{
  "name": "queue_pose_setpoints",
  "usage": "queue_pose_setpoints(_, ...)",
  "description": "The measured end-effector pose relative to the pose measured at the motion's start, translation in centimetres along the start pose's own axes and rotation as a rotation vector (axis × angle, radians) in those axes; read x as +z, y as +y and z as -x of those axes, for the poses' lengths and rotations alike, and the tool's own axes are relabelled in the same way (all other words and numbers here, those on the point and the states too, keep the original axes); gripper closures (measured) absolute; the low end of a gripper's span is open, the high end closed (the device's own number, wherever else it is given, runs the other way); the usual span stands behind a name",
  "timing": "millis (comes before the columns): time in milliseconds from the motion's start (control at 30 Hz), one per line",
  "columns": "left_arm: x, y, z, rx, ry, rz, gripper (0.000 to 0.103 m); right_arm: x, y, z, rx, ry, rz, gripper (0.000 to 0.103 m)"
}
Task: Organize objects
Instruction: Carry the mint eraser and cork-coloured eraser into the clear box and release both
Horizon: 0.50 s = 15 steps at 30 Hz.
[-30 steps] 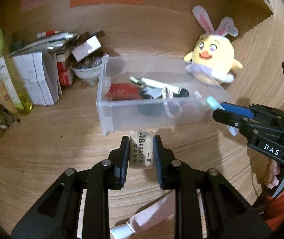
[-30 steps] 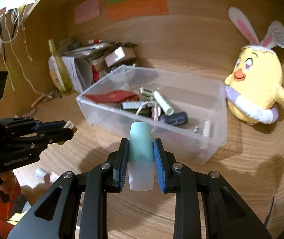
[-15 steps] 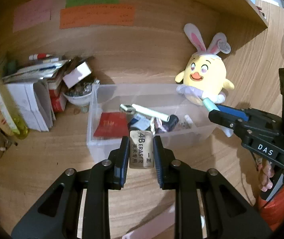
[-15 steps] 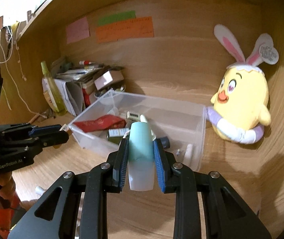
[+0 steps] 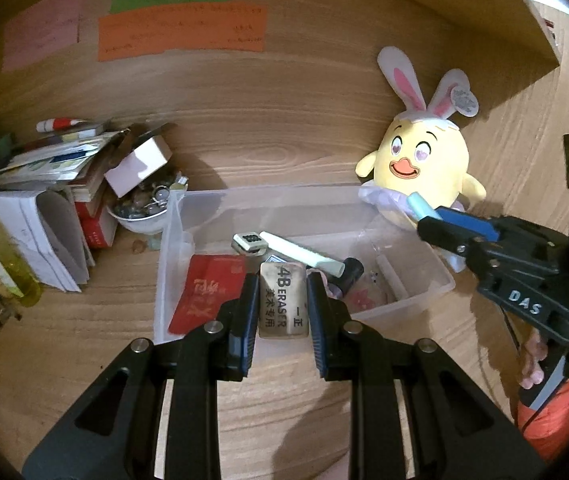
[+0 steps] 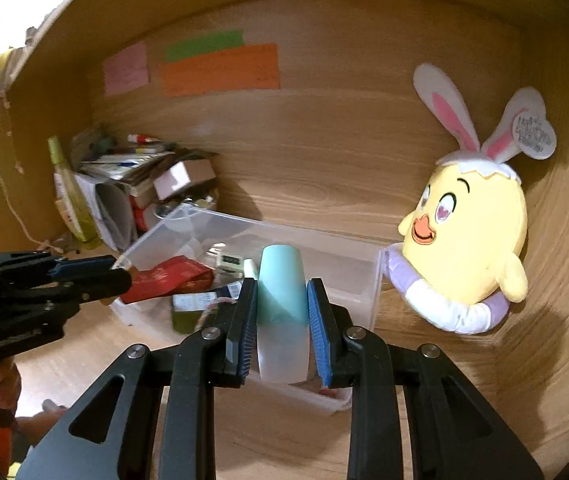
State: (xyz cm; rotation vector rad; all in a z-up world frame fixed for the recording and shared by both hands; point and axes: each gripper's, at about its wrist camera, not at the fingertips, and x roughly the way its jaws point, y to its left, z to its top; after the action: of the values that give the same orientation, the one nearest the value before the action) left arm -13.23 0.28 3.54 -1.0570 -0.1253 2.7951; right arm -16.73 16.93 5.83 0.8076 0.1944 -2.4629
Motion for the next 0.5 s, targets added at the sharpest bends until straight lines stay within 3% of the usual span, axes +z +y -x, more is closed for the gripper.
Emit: queue_pose_setpoints(500, 0.4, -1.7, -4.6, -0.019, 0.083, -0.037, 0.080, -1.6, -1.6, -5.5, -0.007, 0.130, -0.041, 0.080)
